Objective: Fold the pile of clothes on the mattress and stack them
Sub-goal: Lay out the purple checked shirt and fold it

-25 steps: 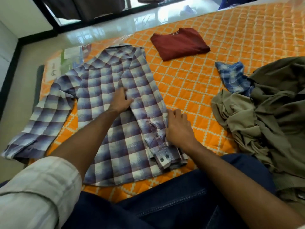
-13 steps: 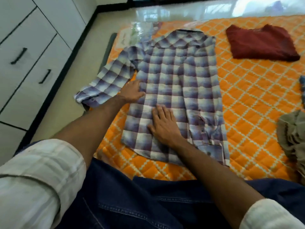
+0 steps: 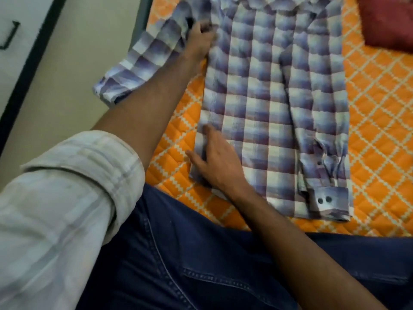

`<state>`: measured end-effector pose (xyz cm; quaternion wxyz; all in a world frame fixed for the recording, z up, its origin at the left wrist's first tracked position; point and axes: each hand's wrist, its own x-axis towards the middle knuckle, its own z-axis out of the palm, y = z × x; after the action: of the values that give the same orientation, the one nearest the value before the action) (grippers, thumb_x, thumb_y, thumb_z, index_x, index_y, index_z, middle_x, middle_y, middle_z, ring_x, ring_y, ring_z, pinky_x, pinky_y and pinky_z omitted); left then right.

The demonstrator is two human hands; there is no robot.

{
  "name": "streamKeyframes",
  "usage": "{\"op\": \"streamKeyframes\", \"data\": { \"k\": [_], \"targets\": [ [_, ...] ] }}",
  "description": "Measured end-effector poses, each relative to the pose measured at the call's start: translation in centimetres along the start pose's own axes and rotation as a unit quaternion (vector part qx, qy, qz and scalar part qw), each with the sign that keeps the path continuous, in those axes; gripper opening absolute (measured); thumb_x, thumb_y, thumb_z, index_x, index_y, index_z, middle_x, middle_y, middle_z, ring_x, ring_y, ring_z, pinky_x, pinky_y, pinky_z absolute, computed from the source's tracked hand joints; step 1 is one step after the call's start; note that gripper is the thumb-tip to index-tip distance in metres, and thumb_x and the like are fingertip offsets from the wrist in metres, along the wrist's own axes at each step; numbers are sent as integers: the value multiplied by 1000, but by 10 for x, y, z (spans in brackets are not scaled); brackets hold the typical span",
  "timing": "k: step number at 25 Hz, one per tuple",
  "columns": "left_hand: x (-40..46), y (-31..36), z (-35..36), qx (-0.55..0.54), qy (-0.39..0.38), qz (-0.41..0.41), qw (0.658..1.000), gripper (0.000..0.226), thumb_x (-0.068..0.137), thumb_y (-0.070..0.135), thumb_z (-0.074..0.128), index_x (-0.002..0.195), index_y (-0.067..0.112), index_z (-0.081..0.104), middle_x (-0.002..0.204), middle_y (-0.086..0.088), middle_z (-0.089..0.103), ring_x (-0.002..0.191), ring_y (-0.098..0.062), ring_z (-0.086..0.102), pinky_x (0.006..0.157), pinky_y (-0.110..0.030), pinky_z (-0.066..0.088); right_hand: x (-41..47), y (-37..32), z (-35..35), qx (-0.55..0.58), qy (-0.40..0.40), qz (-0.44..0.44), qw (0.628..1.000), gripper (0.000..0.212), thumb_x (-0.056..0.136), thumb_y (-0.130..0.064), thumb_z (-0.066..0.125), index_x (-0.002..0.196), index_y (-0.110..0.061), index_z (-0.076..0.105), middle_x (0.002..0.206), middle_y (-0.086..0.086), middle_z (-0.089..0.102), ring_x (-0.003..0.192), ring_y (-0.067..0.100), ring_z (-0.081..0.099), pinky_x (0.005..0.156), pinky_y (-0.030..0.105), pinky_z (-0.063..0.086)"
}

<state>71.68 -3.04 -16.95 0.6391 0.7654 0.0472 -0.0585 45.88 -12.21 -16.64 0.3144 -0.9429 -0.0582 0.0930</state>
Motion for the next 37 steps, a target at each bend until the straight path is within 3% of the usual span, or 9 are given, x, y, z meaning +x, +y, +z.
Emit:
{"op": "streamKeyframes", "data": {
  "k": [2,5,8,13,16,24,30,33,37],
  "targets": [
    [3,-4,-4,40,21,21,999,30,91,6,60,120,11,57,120,-14,65,104,-20,64,84,-32,58,6,-7,6,-47,-7,37,998,84,97,-57,52,160,-19,12,138,3,56,111,19,62,91,36,54],
    [19,-15,-6,133,-26,56,989,27,88,9,65,115,12,65,117,-5,65,108,-14,62,92,-29,54,13,-19,8,-105,-30,71,992,84,101,-45,45,161,-15,-5,100,-1,64,74,10,60,67,32,57],
    [26,-9,-1,118,-68,33,990,34,95,9,63,128,13,63,123,-4,63,112,-14,60,81,-15,53,17,-22,2,-105,-69,75,989,78,104,-41,37,160,-15,-10,78,-8,53,61,8,54,56,28,52],
    [34,-19,8,199,25,131,971,48,90,7,59,138,9,54,140,-13,52,131,-23,49,111,-29,42,12,-16,-5,-64,-64,71,993,68,108,-46,26,161,-19,-4,77,-13,44,60,6,51,55,24,47],
    [43,-22,12,243,51,145,958,50,91,4,55,141,8,52,140,-13,48,132,-24,47,110,-19,34,11,-12,-11,-29,-61,86,994,64,107,-45,28,161,-22,3,88,-11,50,62,4,47,60,24,46],
    [46,-1,40,309,44,177,933,59,89,5,59,146,8,43,145,-14,46,134,-27,45,115,-31,36,3,0,-32,39,-72,49,995,62,107,-50,25,161,-29,6,144,1,57,112,22,66,98,41,55],
    [36,34,100,394,27,173,902,79,90,13,56,158,4,15,157,-19,29,145,-35,30,117,-36,30,-20,28,-76,16,-25,46,998,66,101,-54,10,162,-28,4,106,-1,66,77,8,61,76,29,56],
    [26,44,140,466,11,191,864,80,95,23,52,159,2,10,159,-20,25,148,-35,25,119,-37,24,-33,47,-88,19,7,57,998,56,109,-42,22,161,-27,6,83,-8,54,62,4,50,58,22,42],
    [17,42,188,477,-30,168,862,85,100,39,48,158,0,1,163,-20,16,151,-37,15,122,-43,18,-49,76,-95,-4,-11,88,996,66,110,-31,33,161,-24,-8,79,-7,50,57,3,44,60,27,39]
  ]
}}
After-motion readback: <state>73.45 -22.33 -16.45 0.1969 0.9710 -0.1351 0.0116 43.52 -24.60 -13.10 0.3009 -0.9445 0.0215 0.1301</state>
